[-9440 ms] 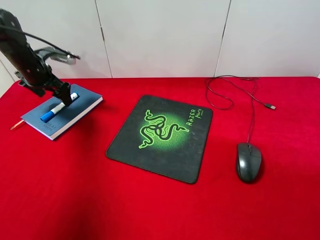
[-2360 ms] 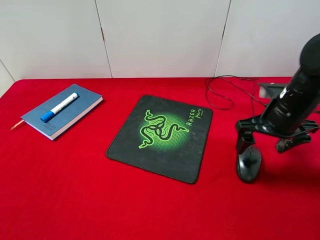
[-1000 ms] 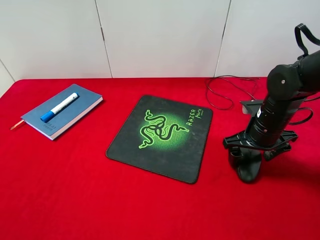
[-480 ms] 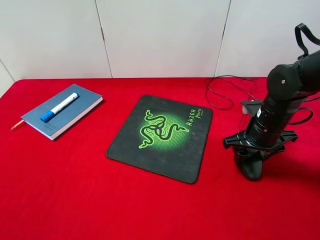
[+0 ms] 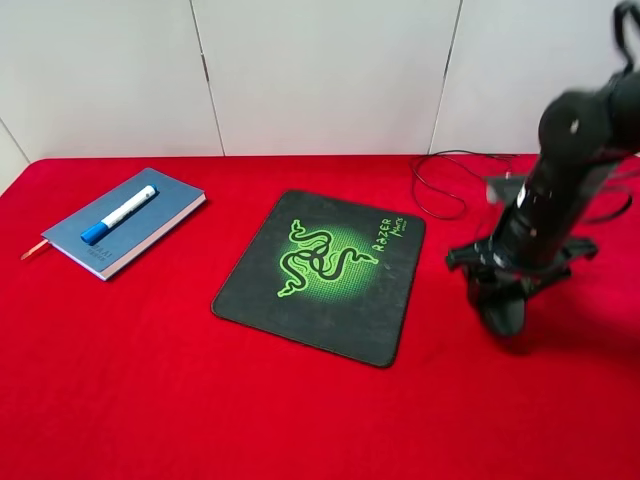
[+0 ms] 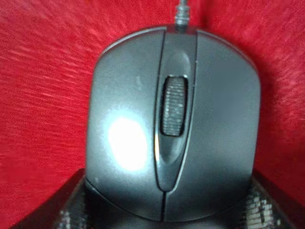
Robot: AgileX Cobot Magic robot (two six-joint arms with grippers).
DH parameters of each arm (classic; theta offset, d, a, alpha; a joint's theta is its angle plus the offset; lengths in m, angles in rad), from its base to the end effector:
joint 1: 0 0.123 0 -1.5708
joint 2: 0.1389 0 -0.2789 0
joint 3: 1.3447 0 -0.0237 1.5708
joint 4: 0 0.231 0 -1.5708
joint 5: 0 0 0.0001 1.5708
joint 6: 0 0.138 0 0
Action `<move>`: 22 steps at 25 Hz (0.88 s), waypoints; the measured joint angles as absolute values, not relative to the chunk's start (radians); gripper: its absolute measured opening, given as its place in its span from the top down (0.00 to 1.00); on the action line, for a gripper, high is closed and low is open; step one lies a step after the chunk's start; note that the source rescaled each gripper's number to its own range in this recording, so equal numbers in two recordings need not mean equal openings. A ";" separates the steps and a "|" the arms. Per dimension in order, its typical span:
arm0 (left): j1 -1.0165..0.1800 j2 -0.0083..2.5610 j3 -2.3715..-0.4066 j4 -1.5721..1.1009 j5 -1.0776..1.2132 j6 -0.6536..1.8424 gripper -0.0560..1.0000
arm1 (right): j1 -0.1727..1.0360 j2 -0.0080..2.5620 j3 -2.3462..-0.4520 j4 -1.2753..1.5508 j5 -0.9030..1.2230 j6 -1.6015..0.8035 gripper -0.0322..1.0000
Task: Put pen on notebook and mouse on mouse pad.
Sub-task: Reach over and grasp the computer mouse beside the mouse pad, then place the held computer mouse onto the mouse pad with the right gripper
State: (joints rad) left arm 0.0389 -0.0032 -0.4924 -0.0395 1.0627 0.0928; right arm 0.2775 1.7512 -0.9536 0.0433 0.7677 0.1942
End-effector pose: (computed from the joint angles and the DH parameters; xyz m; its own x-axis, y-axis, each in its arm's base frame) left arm 0.0260 -0.0038 0.2439 -0.4604 0.0556 -0.8860 0.0256 0.9985 0.0493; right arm 0.2786 0.0837 0.1178 -0.9951 -0.0512 -0.0840 -0.0555 0.9972 0.0500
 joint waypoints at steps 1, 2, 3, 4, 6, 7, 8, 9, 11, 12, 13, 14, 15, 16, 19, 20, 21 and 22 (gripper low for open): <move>0.039 -0.003 -0.492 -0.040 1.063 0.093 0.00 | 0.277 1.740 -0.974 0.055 0.789 0.194 0.97; 0.039 -0.003 -0.492 -0.040 1.063 0.093 0.00 | 0.277 1.730 -0.999 0.065 0.813 0.194 0.97; 0.039 -0.003 -0.492 -0.040 1.063 0.093 0.00 | 0.279 1.724 -1.024 0.073 0.835 0.194 0.97; 0.039 -0.003 -0.492 -0.040 1.063 0.093 0.00 | 0.286 1.721 -1.050 0.075 0.862 0.193 0.97; 0.039 -0.003 -0.492 -0.040 1.063 0.093 0.00 | 0.306 1.721 -1.092 0.078 0.906 0.186 0.97; 0.039 -0.003 -0.492 -0.040 1.063 0.093 0.00 | 0.321 1.721 -1.112 0.079 0.925 0.182 0.97; 0.039 -0.003 -0.492 -0.040 1.063 0.093 0.00 | 0.336 1.721 -1.128 0.080 0.941 0.182 0.97; 0.039 -0.003 -0.492 -0.040 1.063 0.093 0.00 | 0.353 1.721 -1.147 0.082 0.954 0.184 0.97; 0.039 -0.003 -0.492 -0.040 1.063 0.093 0.00 | 0.387 1.721 -1.182 0.087 0.964 0.203 0.97; 0.039 -0.003 -0.492 -0.040 1.063 0.093 0.00 | 0.400 1.721 -1.195 0.088 0.966 0.213 0.97; 0.039 -0.003 -0.492 -0.040 1.063 0.093 0.00 | 0.415 1.721 -1.209 0.088 0.968 0.224 0.97; 0.039 -0.003 -0.492 -0.040 1.063 0.093 0.00 | 0.430 1.721 -1.223 0.089 0.971 0.233 0.97; 0.039 -0.003 -0.492 -0.040 1.063 0.093 0.00 | 0.442 1.721 -1.234 0.089 0.972 0.243 0.97; 0.039 -0.003 -0.492 -0.040 1.063 0.093 0.00 | 0.456 1.721 -1.247 0.089 0.974 0.252 0.97; 0.039 -0.003 -0.492 -0.040 1.063 0.093 0.00 | 0.488 1.726 -1.281 0.090 0.979 0.289 0.97; 0.039 -0.003 -0.492 -0.040 1.063 0.093 0.00 | 0.497 1.732 -1.294 0.090 0.983 0.300 0.97; 0.039 -0.003 -0.492 -0.040 1.063 0.093 0.00 | 0.506 1.743 -1.308 0.090 0.988 0.305 0.97; 0.039 -0.003 -0.492 -0.040 1.063 0.093 0.00 | 0.517 1.759 -1.323 0.089 0.997 0.311 0.97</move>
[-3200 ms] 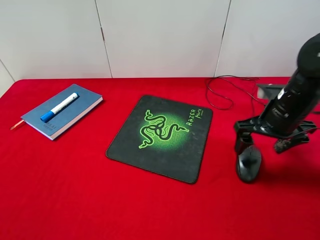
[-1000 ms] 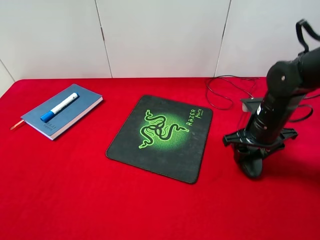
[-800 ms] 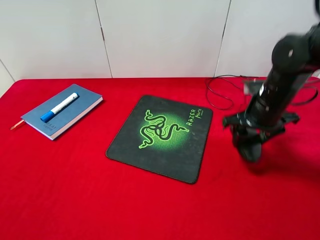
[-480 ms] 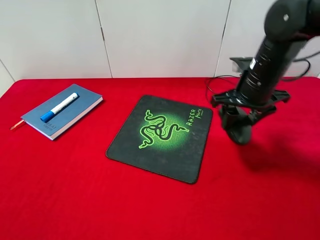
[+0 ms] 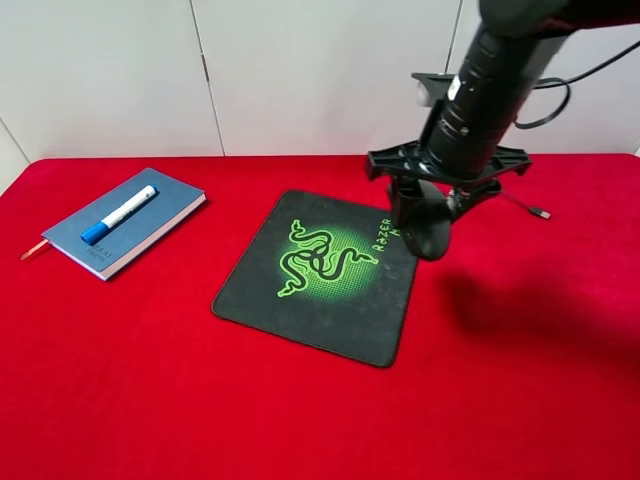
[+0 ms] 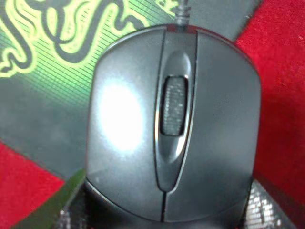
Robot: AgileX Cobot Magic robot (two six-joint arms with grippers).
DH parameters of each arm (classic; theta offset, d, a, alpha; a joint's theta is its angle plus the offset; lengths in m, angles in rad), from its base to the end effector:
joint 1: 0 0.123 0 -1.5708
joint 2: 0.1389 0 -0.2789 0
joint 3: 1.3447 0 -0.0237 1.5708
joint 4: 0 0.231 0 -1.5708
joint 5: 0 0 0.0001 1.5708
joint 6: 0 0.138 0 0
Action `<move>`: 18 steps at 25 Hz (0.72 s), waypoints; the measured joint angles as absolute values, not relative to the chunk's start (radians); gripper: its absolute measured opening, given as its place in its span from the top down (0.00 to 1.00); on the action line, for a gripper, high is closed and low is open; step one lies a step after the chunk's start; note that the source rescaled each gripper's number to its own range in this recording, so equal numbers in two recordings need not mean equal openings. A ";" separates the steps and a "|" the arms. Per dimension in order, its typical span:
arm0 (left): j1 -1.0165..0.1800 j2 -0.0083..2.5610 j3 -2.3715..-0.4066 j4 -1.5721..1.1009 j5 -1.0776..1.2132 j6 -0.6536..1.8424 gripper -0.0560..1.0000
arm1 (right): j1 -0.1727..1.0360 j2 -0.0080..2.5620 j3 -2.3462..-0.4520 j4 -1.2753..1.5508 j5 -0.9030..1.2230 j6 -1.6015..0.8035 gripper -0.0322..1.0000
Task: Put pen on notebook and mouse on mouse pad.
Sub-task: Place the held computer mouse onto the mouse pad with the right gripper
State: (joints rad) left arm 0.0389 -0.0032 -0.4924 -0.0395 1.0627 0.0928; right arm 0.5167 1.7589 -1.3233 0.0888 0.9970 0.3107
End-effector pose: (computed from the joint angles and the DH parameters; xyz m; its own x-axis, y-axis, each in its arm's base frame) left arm 0.0260 -0.0038 0.2439 -0.4604 0.0556 -0.8860 0.0256 0.9985 0.0493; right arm 0.2955 0.1797 0.1964 -0.9713 -0.1489 -0.1854 -0.1773 0.9731 0.1471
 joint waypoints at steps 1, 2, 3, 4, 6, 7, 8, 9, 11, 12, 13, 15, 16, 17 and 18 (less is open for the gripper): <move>0.039 -0.003 -0.492 -0.040 1.063 0.093 0.00 | 0.526 1.775 -1.337 0.089 1.009 0.315 0.97; 0.039 -0.003 -0.492 -0.040 1.063 0.093 0.00 | 0.539 1.795 -1.353 0.089 1.014 0.322 0.97; 0.039 -0.003 -0.492 -0.040 1.063 0.093 0.00 | 0.553 1.816 -1.370 0.089 1.017 0.330 0.97; 0.039 -0.003 -0.492 -0.040 1.063 0.093 0.00 | 0.564 1.834 -1.385 0.089 1.020 0.337 0.97; 0.039 -0.003 -0.492 -0.040 1.063 0.093 0.00 | 0.591 1.875 -1.423 0.089 1.021 0.352 0.97; 0.039 -0.003 -0.492 -0.040 1.063 0.093 0.00 | 0.605 1.895 -1.444 0.089 1.022 0.358 0.97; 0.039 -0.003 -0.492 -0.040 1.063 0.093 0.00 | 0.617 1.913 -1.462 0.089 1.025 0.365 0.97; 0.039 -0.003 -0.492 -0.040 1.063 0.093 0.00 | 0.630 1.935 -1.485 0.089 1.027 0.373 0.97; 0.039 -0.003 -0.492 -0.040 1.063 0.093 0.00 | 0.654 1.980 -1.529 0.089 1.034 0.386 0.97; 0.039 -0.003 -0.492 -0.040 1.063 0.093 0.00 | 0.667 2.005 -1.554 0.089 1.034 0.390 0.97; 0.039 -0.003 -0.492 -0.040 1.063 0.093 0.00 | 0.678 2.033 -1.579 0.089 1.034 0.395 0.97; 0.039 -0.003 -0.492 -0.040 1.063 0.093 0.00 | 0.696 2.083 -1.628 0.089 1.037 0.403 0.97; 0.039 -0.003 -0.492 -0.040 1.063 0.093 0.00 | 0.702 2.109 -1.654 0.089 1.037 0.408 0.97; 0.039 -0.003 -0.492 -0.040 1.063 0.093 0.00 | 0.706 2.134 -1.679 0.088 1.038 0.412 0.97; 0.039 -0.003 -0.492 -0.040 1.063 0.093 0.00 | 0.708 2.156 -1.701 0.087 1.038 0.418 0.97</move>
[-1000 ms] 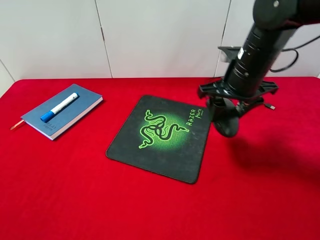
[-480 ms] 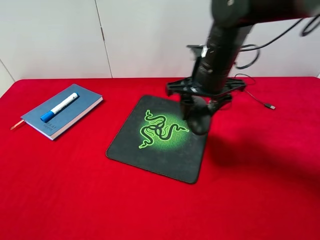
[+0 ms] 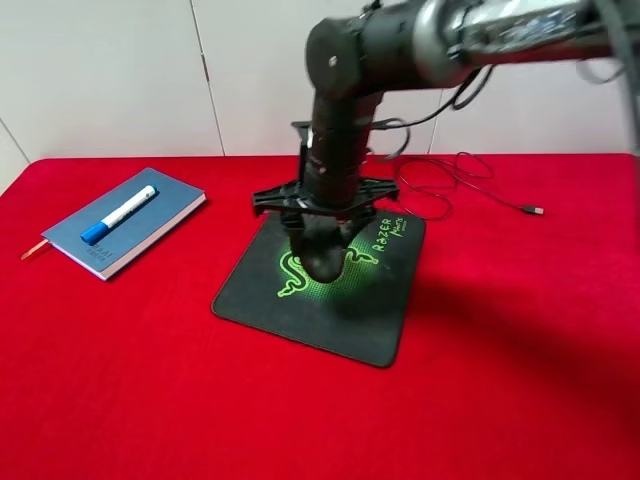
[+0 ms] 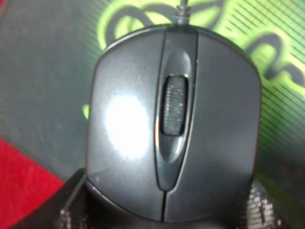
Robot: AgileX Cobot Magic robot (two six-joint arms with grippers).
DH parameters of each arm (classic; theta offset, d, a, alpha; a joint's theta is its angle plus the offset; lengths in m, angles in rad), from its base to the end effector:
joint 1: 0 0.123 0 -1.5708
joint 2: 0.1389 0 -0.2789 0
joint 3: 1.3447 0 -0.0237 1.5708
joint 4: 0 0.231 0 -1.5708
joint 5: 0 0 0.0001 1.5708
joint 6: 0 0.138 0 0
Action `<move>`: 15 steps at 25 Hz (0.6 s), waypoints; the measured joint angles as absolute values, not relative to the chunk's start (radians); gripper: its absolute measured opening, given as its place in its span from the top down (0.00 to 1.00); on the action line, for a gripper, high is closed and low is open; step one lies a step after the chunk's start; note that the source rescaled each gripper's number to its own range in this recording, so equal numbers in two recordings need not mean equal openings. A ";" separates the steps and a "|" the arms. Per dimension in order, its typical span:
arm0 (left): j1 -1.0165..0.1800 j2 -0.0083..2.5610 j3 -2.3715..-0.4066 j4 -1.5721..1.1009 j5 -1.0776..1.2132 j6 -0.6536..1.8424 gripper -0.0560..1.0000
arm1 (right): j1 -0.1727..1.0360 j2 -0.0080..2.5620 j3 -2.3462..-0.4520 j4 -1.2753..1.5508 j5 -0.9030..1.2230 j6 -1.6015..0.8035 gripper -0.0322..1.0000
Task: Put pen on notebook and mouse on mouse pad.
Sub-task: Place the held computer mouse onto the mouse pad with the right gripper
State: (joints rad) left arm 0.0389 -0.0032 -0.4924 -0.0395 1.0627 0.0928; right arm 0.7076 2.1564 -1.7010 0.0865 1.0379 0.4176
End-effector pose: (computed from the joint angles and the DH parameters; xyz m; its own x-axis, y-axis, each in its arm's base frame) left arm 0.0260 -0.0038 0.2439 -0.4604 0.0556 -0.8860 0.0256 0.9985 0.0493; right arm 0.3213 0.2883 0.1351 -0.9639 -0.2400 -0.1156 -0.2549 0.9568 0.1394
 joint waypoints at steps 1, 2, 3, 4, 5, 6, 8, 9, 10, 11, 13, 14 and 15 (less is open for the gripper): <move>0.039 -0.003 -0.492 -0.040 1.063 0.093 0.00 | 0.708 2.173 -1.718 0.084 1.038 0.420 0.97; 0.039 -0.003 -0.492 -0.040 1.063 0.093 0.00 | 0.708 2.192 -1.734 0.073 1.038 0.425 0.97; 0.039 -0.003 -0.492 -0.040 1.063 0.093 0.00 | 0.708 2.207 -1.748 0.058 1.038 0.429 0.97; 0.039 -0.003 -0.492 -0.040 1.063 0.093 0.00 | 0.708 2.217 -1.755 0.040 1.038 0.436 0.97; 0.039 -0.003 -0.492 -0.040 1.063 0.093 0.00 | 0.708 2.228 -1.760 0.021 1.038 0.443 0.97; 0.039 -0.003 -0.492 -0.040 1.063 0.093 0.00 | 0.708 2.237 -1.766 0.000 1.038 0.451 0.97; 0.039 -0.003 -0.492 -0.040 1.063 0.093 0.00 | 0.708 2.251 -1.767 -0.042 1.038 0.455 0.97; 0.039 -0.003 -0.492 -0.040 1.063 0.093 0.00 | 0.708 2.257 -1.768 -0.062 1.038 0.458 0.97; 0.039 -0.003 -0.492 -0.040 1.063 0.093 0.00 | 0.708 2.261 -1.768 -0.072 1.038 0.459 0.97; 0.039 -0.003 -0.492 -0.040 1.063 0.093 0.00 | 0.708 2.265 -1.768 -0.084 1.038 0.459 0.97; 0.039 -0.003 -0.492 -0.040 1.063 0.093 0.00 | 0.708 2.274 -1.768 -0.089 1.038 0.459 0.97; 0.039 -0.003 -0.492 -0.040 1.063 0.093 0.00 | 0.708 2.276 -1.768 -0.090 1.037 0.459 0.97; 0.039 -0.003 -0.492 -0.040 1.063 0.093 0.00 | 0.708 2.277 -1.768 -0.090 1.036 0.459 0.97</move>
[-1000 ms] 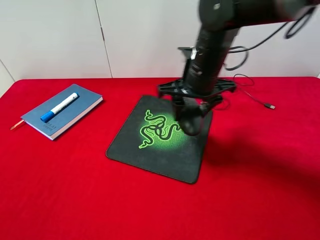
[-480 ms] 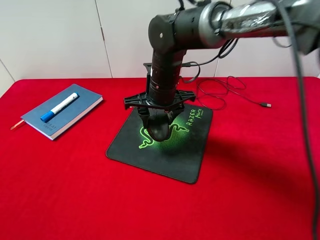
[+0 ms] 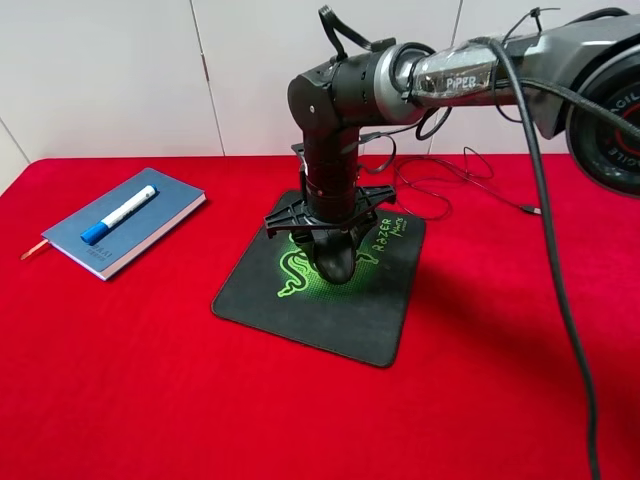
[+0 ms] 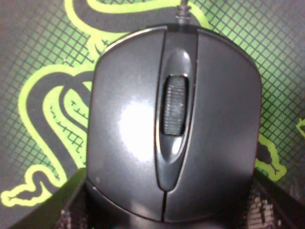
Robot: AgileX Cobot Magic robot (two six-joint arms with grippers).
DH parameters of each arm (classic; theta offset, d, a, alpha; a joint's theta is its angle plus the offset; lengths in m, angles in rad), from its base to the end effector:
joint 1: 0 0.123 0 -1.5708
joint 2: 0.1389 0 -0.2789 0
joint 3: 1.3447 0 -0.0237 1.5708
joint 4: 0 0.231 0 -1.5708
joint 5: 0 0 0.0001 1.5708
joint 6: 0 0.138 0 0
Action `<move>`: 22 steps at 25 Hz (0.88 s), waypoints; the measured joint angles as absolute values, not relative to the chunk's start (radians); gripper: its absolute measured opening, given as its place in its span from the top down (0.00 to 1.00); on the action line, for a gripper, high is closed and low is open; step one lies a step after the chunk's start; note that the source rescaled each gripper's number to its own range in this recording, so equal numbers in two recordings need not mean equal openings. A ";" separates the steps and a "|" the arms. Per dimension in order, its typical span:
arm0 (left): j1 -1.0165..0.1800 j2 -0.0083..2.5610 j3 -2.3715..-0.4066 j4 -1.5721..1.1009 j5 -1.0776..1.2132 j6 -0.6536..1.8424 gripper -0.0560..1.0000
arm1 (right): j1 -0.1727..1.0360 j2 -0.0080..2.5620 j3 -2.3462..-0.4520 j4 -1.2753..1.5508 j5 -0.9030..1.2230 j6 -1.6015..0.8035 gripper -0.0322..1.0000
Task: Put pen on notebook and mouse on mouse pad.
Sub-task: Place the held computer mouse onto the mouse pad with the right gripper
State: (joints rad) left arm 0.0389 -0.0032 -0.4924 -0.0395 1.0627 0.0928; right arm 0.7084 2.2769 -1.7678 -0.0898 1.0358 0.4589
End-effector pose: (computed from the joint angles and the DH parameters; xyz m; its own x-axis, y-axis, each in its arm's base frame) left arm 0.0260 -0.0038 0.2439 -0.4604 0.0556 -0.8860 0.0256 0.9985 0.0493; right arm 0.3447 0.2813 0.0984 -0.9486 -0.2858 -0.1357 -0.2852 0.9582 -0.0242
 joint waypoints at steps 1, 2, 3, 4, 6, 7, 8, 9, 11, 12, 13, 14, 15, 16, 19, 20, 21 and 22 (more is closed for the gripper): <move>0.039 -0.003 -0.492 -0.040 1.063 0.093 0.00 | 0.708 2.277 -1.768 -0.090 1.033 0.459 0.97; 0.039 -0.003 -0.492 -0.040 1.063 0.093 0.00 | 0.708 2.277 -1.768 -0.090 1.030 0.459 0.97; 0.039 -0.003 -0.492 -0.040 1.063 0.093 0.00 | 0.708 2.277 -1.768 -0.090 1.030 0.459 0.97; 0.039 -0.003 -0.492 -0.040 1.063 0.093 0.00 | 0.708 2.277 -1.768 -0.090 1.030 0.459 0.97; 0.039 -0.003 -0.492 -0.040 1.063 0.093 0.00 | 0.708 2.277 -1.768 -0.090 1.030 0.459 0.97; 0.039 -0.003 -0.492 -0.040 1.063 0.093 0.00 | 0.708 2.277 -1.768 -0.090 1.030 0.458 0.97; 0.039 -0.003 -0.492 -0.040 1.063 0.093 0.00 | 0.708 2.277 -1.768 -0.090 1.030 0.454 0.97; 0.039 -0.003 -0.492 -0.040 1.063 0.093 0.00 | 0.708 2.277 -1.768 -0.088 1.030 0.449 0.97; 0.039 -0.003 -0.492 -0.040 1.063 0.093 0.00 | 0.708 2.277 -1.768 -0.082 1.030 0.439 0.97; 0.039 -0.003 -0.492 -0.040 1.063 0.093 0.00 | 0.708 2.277 -1.768 -0.079 1.030 0.436 0.97; 0.039 -0.003 -0.492 -0.040 1.063 0.093 0.00 | 0.708 2.277 -1.768 -0.075 1.030 0.434 0.92; 0.039 -0.003 -0.492 -0.040 1.063 0.093 0.00 | 0.708 2.277 -1.768 -0.070 1.028 0.432 0.64; 0.039 -0.003 -0.492 -0.040 1.063 0.093 0.00 | 0.708 2.277 -1.768 -0.064 1.028 0.432 0.38; 0.039 -0.003 -0.492 -0.040 1.063 0.093 0.00 | 0.708 2.277 -1.768 -0.055 1.028 0.429 0.22; 0.039 -0.003 -0.492 -0.040 1.063 0.093 0.00 | 0.708 2.277 -1.768 -0.029 1.028 0.425 0.05; 0.039 -0.003 -0.492 -0.040 1.063 0.093 0.00 | 0.708 2.277 -1.768 -0.024 1.029 0.425 0.03; 0.039 -0.003 -0.492 -0.040 1.063 0.093 0.00 | 0.708 2.277 -1.768 -0.017 1.029 0.425 0.01; 0.039 -0.003 -0.492 -0.040 1.063 0.093 0.00 | 0.708 2.277 -1.768 -0.012 1.029 0.424 0.00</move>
State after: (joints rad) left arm 0.0389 -0.0032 -0.4924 -0.0395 1.0627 0.0928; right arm 0.7084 2.2769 -1.7681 -0.0124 1.0293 0.4238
